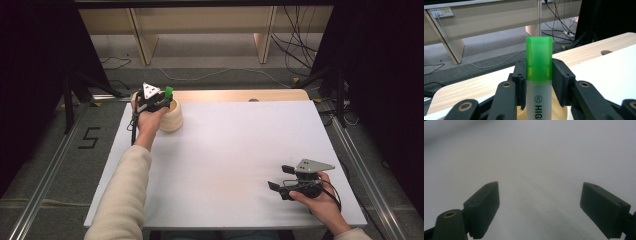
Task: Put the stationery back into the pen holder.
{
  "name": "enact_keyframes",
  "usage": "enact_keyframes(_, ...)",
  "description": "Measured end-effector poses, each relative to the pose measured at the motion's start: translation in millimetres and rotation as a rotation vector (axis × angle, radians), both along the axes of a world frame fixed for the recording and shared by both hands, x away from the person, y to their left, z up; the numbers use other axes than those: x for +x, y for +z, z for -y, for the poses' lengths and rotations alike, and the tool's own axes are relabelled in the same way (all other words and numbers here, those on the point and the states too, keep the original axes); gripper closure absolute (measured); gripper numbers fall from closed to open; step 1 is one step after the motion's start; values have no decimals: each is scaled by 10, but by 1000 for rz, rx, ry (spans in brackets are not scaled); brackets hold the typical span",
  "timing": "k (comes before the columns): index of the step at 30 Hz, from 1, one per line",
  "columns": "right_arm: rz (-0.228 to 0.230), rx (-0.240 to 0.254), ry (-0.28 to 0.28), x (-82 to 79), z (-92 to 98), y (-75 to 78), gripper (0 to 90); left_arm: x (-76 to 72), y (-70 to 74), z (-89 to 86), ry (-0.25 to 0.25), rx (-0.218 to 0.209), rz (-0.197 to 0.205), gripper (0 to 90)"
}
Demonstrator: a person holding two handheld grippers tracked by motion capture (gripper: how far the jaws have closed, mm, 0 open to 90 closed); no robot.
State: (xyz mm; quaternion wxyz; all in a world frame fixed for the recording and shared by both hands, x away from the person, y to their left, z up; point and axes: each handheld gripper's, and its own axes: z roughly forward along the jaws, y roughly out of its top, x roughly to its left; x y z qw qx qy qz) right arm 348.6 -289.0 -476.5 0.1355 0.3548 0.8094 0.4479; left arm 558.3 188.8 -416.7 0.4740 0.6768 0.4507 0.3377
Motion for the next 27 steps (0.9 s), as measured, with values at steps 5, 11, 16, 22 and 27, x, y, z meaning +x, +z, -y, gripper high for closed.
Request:
enact_keyframes(5,-4,0,-2,-4,-2,0,169,7,-11,0,-3,5,-2,666)
enact_keyframes(11,3,0,2,0,-2,-2,170,18,-26,1,2,12,-3,666)
enact_keyframes(16,1,-2,2,0,-1,-1,169,30,-42,10,2,22,-7,666)
enact_keyframes(22,-3,-1,1,-2,-4,-1,169,38,-59,13,1,29,-13,665)
enact_keyframes(27,-3,-2,2,-1,-6,-2,169,40,-71,2,6,32,-14,666)
